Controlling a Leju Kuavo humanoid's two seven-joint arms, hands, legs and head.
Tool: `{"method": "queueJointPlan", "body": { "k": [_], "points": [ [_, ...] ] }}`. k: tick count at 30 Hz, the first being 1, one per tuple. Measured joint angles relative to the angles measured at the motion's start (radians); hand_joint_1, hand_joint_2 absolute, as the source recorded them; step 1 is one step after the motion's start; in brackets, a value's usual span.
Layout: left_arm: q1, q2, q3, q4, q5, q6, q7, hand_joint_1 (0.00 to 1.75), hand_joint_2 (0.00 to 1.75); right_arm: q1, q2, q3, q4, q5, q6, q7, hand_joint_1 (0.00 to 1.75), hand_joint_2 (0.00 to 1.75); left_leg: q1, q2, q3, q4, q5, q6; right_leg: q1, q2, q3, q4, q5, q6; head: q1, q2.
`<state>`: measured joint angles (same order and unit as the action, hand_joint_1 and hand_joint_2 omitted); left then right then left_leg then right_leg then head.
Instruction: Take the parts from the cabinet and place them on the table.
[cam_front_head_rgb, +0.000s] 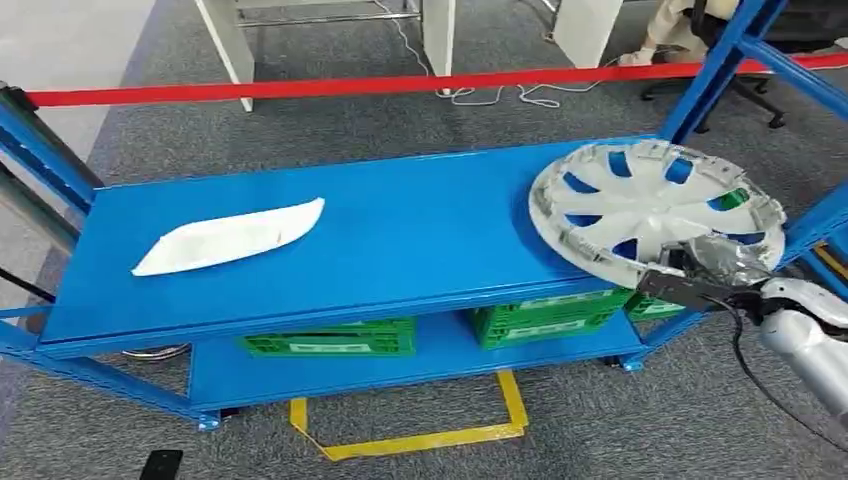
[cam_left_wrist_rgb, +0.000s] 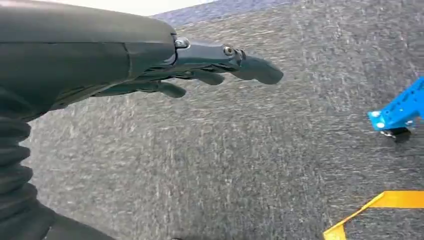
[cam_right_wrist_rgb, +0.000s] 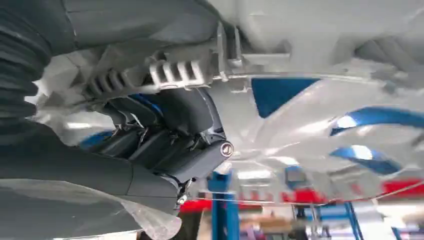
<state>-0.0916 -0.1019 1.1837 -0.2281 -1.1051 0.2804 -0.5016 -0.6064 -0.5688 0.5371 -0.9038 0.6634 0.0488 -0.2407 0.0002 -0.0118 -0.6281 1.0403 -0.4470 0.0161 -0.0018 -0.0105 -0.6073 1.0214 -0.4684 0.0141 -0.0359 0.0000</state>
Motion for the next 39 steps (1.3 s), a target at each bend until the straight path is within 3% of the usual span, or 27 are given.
{"method": "queueJointPlan", "body": {
  "k": [2,4,5,7,8,9,10,11,12,13,14,15,17,19,20,23,24,25,26,28,30,33,34,35,38,39],
  "points": [
    [0.002,0.000,0.000,0.000,-0.001,0.002,0.001,0.00,1.75,-0.010,0.005,-0.004,-0.020,0.009,-0.012,0.000,1.75,1.75,-0.005,0.000,-0.001,-0.002,0.000,0.008,-0.005,0.000,0.001,-0.003,0.001,0.007,0.000,0.000],
    [0.000,-0.001,0.000,0.000,-0.002,0.003,0.001,0.00,1.75,-0.021,0.005,-0.006,-0.035,0.014,-0.017,0.003,1.75,1.75,0.001,0.001,0.006,-0.014,0.007,0.020,-0.008,0.002,-0.018,0.021,-0.021,0.014,0.000,0.000],
    [-0.002,-0.002,0.000,0.000,-0.003,0.003,0.001,0.00,1.75,-0.030,0.005,-0.007,-0.041,0.018,-0.020,0.003,1.75,1.75,0.002,0.001,0.006,-0.014,0.006,0.026,-0.008,0.006,-0.041,0.079,-0.056,0.016,0.004,0.000],
    [-0.003,-0.003,0.000,0.000,-0.006,0.004,0.001,0.00,1.75,-0.045,0.007,-0.008,-0.048,0.031,-0.030,0.006,1.75,1.75,0.001,0.001,0.006,-0.013,0.005,0.028,-0.009,0.008,-0.121,0.246,-0.126,0.022,0.004,0.000],
    [-0.003,-0.003,0.000,0.000,-0.007,0.005,0.001,0.00,1.75,-0.047,0.009,-0.008,-0.050,0.035,-0.036,0.006,1.75,1.75,0.002,0.001,0.007,-0.013,0.005,0.028,-0.010,0.008,-0.152,0.305,-0.140,0.025,0.005,0.000],
    [-0.002,-0.005,0.000,0.000,-0.009,0.006,0.002,0.00,1.75,-0.050,0.011,-0.007,-0.053,0.043,-0.041,0.006,1.75,1.75,0.002,0.001,0.007,-0.013,0.004,0.028,-0.012,0.008,-0.164,0.319,-0.135,0.027,0.005,0.000],
    [-0.003,-0.007,0.000,0.000,-0.015,0.006,0.005,0.00,1.75,-0.057,0.014,-0.007,-0.058,0.051,-0.044,0.005,1.75,1.75,0.004,0.001,0.008,-0.012,0.003,0.027,-0.014,0.007,-0.152,0.285,-0.102,0.029,0.005,0.000],
    [-0.004,-0.009,0.000,0.000,-0.017,0.006,0.008,0.00,1.75,-0.067,0.018,-0.007,-0.064,0.059,-0.047,0.004,1.75,1.75,0.006,0.001,0.009,-0.011,0.002,0.025,-0.018,0.007,-0.122,0.215,-0.058,0.031,0.005,0.000],
    [-0.005,-0.011,0.000,0.000,-0.018,0.006,0.008,0.00,1.75,-0.079,0.021,-0.007,-0.071,0.066,-0.047,0.005,1.75,1.75,0.009,0.001,0.011,-0.009,-0.002,0.020,-0.022,0.006,-0.075,0.116,-0.008,0.034,0.005,0.000],
    [-0.007,-0.012,0.000,0.000,-0.018,0.006,0.011,0.00,1.75,-0.091,0.023,-0.006,-0.075,0.067,-0.048,0.005,1.75,1.75,0.009,0.001,0.011,-0.005,-0.006,0.013,-0.027,0.002,-0.037,0.031,0.019,0.041,0.006,0.000],
    [-0.008,-0.010,0.000,0.000,-0.019,0.006,0.014,0.00,1.75,-0.103,0.029,-0.004,-0.076,0.068,-0.051,0.006,1.75,1.75,0.004,0.000,0.007,0.000,-0.009,0.007,-0.016,0.004,-0.013,0.018,0.003,0.041,0.008,0.000],
    [-0.008,-0.010,0.000,0.000,-0.019,0.006,0.015,0.00,1.75,-0.108,0.032,-0.003,-0.077,0.070,-0.053,0.006,1.75,1.75,0.003,-0.001,0.005,0.001,-0.007,0.002,-0.018,0.007,-0.012,0.013,0.000,0.028,0.005,0.000],
    [-0.007,-0.010,0.000,0.000,-0.020,0.006,0.016,0.00,1.75,-0.109,0.039,-0.003,-0.082,0.076,-0.055,0.005,1.75,1.75,0.006,0.000,0.009,-0.001,-0.006,-0.003,-0.014,0.009,-0.014,0.015,-0.003,0.019,0.003,0.000],
    [-0.008,-0.013,0.000,0.000,-0.021,0.006,0.017,0.00,1.75,-0.116,0.041,-0.003,-0.090,0.085,-0.056,-0.001,1.75,1.75,0.008,0.001,0.006,0.013,-0.023,-0.015,-0.018,0.007,-0.006,0.010,-0.001,0.002,0.003,0.000],
    [-0.009,-0.013,0.000,0.000,-0.023,0.007,0.017,0.00,1.75,-0.124,0.043,-0.002,-0.096,0.089,-0.056,-0.003,1.75,1.75,0.007,0.001,-0.009,0.052,-0.048,-0.018,-0.018,0.006,-0.003,0.010,-0.003,-0.003,0.001,0.000],
    [-0.008,-0.014,0.000,0.000,-0.024,0.008,0.020,0.00,1.75,-0.152,0.070,0.011,-0.116,0.114,-0.058,0.000,1.75,1.75,0.007,0.002,-0.124,0.293,-0.148,-0.018,-0.009,0.009,0.000,0.011,-0.005,-0.013,0.001,0.000],
    [-0.008,-0.015,0.000,0.000,-0.024,0.008,0.020,0.00,1.75,-0.158,0.078,0.016,-0.123,0.119,-0.058,0.001,1.75,1.75,0.006,0.002,-0.144,0.323,-0.148,-0.015,-0.007,0.011,0.001,0.011,-0.006,-0.015,0.002,0.000],
    [-0.008,-0.016,0.000,0.000,-0.025,0.008,0.020,0.00,1.75,-0.166,0.087,0.022,-0.132,0.123,-0.058,0.003,1.75,1.75,0.003,0.002,-0.139,0.306,-0.121,-0.010,-0.006,0.013,0.003,0.011,-0.007,-0.016,0.002,0.000],
    [-0.009,-0.016,0.000,0.000,-0.025,0.008,0.020,0.00,1.75,-0.176,0.097,0.029,-0.145,0.130,-0.058,0.009,1.75,1.75,-0.002,0.002,-0.115,0.240,-0.074,-0.003,-0.005,0.015,0.003,0.011,-0.008,-0.018,0.002,0.000],
    [-0.010,-0.014,0.000,0.000,-0.025,0.010,0.020,0.00,1.75,-0.196,0.114,0.039,-0.167,0.138,-0.055,0.018,1.75,1.75,-0.012,0.001,-0.036,0.054,0.024,0.010,-0.007,0.017,0.007,0.011,-0.011,-0.018,0.002,0.000],
    [-0.011,-0.011,-0.001,0.000,-0.025,0.012,0.023,0.00,1.75,-0.212,0.127,0.051,-0.179,0.145,-0.050,0.021,1.75,1.75,-0.019,0.002,-0.011,-0.008,0.017,0.014,-0.003,0.021,0.000,0.013,-0.012,-0.011,0.003,0.000],
    [-0.012,-0.011,0.000,0.000,-0.025,0.016,0.024,0.00,1.75,-0.223,0.137,0.069,-0.198,0.147,-0.046,0.021,1.75,1.75,-0.021,0.002,-0.010,-0.015,0.019,0.019,-0.007,0.021,0.000,0.004,-0.009,0.001,0.002,0.000],
    [-0.013,-0.012,-0.001,0.000,-0.025,0.018,0.024,0.00,1.75,-0.228,0.138,0.076,-0.204,0.145,-0.044,0.023,1.75,1.75,-0.012,0.004,-0.001,-0.031,0.028,0.025,-0.009,0.019,-0.013,0.012,-0.021,0.004,0.003,0.000],
    [-0.013,-0.014,-0.001,0.000,-0.024,0.018,0.024,0.00,1.75,-0.234,0.138,0.080,-0.206,0.142,-0.039,0.025,1.75,1.75,-0.013,0.004,0.003,-0.035,0.029,0.028,-0.007,0.019,-0.023,0.040,-0.043,0.004,0.004,0.000],
    [-0.013,-0.017,-0.001,0.000,-0.025,0.018,0.025,0.00,1.75,-0.246,0.142,0.099,-0.206,0.135,-0.029,0.028,1.75,1.75,-0.011,0.004,0.002,-0.034,0.028,0.030,-0.009,0.019,-0.134,0.266,-0.136,0.011,0.006,0.000],
    [-0.012,-0.017,-0.001,0.000,-0.025,0.018,0.026,0.00,1.75,-0.245,0.145,0.105,-0.206,0.135,-0.028,0.029,1.75,1.75,-0.009,0.004,0.002,-0.033,0.028,0.030,-0.010,0.018,-0.159,0.309,-0.141,0.015,0.006,0.000]
  ]
}}
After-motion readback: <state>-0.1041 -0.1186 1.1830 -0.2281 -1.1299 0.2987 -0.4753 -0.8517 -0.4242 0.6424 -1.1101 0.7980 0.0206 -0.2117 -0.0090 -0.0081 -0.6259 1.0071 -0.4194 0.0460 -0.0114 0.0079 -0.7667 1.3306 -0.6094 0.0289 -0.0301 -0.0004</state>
